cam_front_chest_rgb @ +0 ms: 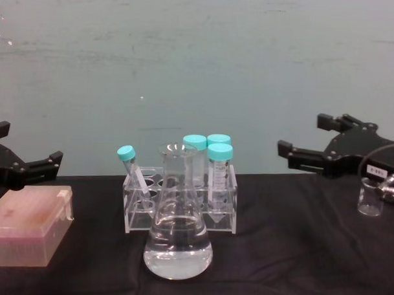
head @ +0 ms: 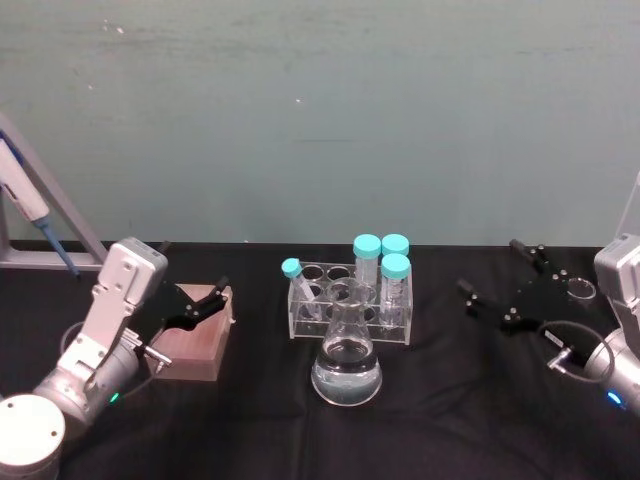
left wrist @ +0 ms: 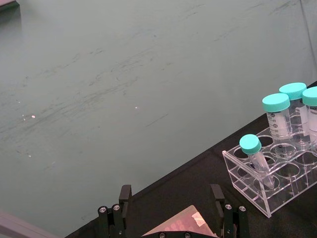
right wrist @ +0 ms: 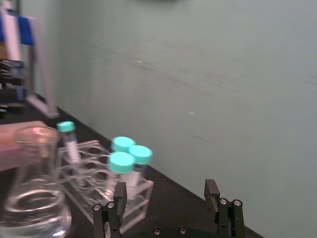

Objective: Place the experimental apparatus aside using one hand.

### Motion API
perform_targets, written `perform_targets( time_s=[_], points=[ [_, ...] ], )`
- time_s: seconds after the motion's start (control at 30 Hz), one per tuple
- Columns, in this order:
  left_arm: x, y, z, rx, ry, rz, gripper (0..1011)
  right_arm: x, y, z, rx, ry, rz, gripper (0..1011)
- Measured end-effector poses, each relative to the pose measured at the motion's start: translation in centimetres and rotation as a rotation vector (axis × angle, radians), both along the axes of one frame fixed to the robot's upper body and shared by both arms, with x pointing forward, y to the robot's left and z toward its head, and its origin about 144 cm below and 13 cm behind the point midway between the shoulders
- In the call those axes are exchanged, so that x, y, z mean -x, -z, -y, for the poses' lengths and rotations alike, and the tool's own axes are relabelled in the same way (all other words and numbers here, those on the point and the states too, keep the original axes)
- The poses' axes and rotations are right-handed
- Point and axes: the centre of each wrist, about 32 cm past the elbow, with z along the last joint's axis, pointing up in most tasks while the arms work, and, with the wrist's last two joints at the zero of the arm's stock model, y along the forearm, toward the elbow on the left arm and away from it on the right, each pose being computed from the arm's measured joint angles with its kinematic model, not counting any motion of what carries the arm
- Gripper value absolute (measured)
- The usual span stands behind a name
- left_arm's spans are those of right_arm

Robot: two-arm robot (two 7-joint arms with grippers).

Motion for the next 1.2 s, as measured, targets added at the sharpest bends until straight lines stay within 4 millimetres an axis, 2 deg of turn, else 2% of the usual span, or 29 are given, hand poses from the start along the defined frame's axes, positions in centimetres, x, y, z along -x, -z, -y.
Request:
perform_targets(
  time_s=[0.57, 1.2],
  points=[
    [0.0, 0.0, 0.0, 0.000, 0.000, 0.000, 1000, 0.5, -0.6, -0.6, -0.021, -0.192, -0.036, 1000],
    [0.0, 0.0, 0.0, 0.000, 0.000, 0.000, 1000, -1.8, -1.0, -0.8, -0.032, -0.373, -0.110, 1000]
  ],
)
